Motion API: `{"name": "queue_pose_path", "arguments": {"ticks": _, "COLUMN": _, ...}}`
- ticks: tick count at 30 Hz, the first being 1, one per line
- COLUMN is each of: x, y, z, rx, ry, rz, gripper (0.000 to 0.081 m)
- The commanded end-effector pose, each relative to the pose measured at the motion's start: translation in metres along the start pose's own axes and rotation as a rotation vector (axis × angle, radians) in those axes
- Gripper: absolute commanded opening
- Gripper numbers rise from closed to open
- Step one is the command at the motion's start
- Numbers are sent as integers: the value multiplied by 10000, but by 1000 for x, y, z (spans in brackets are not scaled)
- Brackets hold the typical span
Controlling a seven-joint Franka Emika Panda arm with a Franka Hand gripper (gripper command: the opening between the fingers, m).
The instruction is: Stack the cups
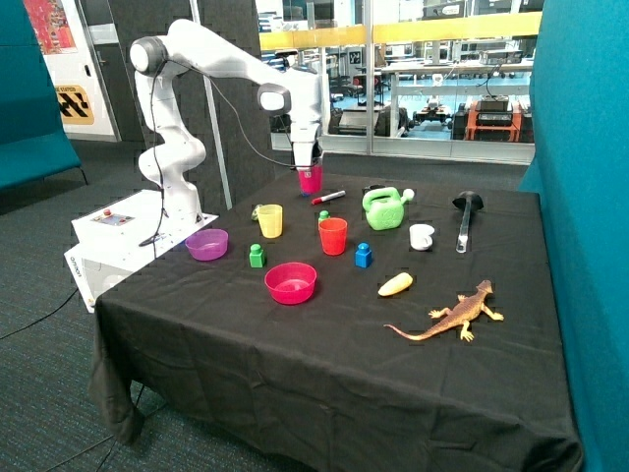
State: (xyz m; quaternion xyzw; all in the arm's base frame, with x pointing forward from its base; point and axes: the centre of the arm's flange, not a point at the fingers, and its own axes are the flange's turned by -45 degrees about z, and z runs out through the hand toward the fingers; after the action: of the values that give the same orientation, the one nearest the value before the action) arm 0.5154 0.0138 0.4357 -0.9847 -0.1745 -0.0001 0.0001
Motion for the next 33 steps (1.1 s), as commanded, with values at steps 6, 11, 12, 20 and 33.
{"name": "queue_pose_path", "arguments": {"ticks": 6, "x": -53, "y": 27, "z": -19, "rx": -1, "ry": -2, "rz": 376, "gripper": 0}}
{"name": "queue_pose_path", "arguments": {"ticks": 11, "x": -65, "y": 37, "z": -20, "rx": -1, "ry": -2, "rz": 546, "gripper": 0}}
{"name": "queue_pose_path", "arguments": {"ticks": 12, "x": -68, "y": 39, "z": -20, "rx": -1, "ry": -2, "rz": 622, "gripper": 0}}
{"name": "queue_pose_path", "arguments": {"ticks": 20, "x": -91, "y": 54, "z": -17, "rx": -1, "ry": -2, "rz": 983, "gripper": 0}}
{"name": "queue_pose_path", "arguments": {"ticks": 33, "x": -115, "y": 81, "z": -10, "rx": -1, "ry": -2, "rz": 1423, "gripper": 0}}
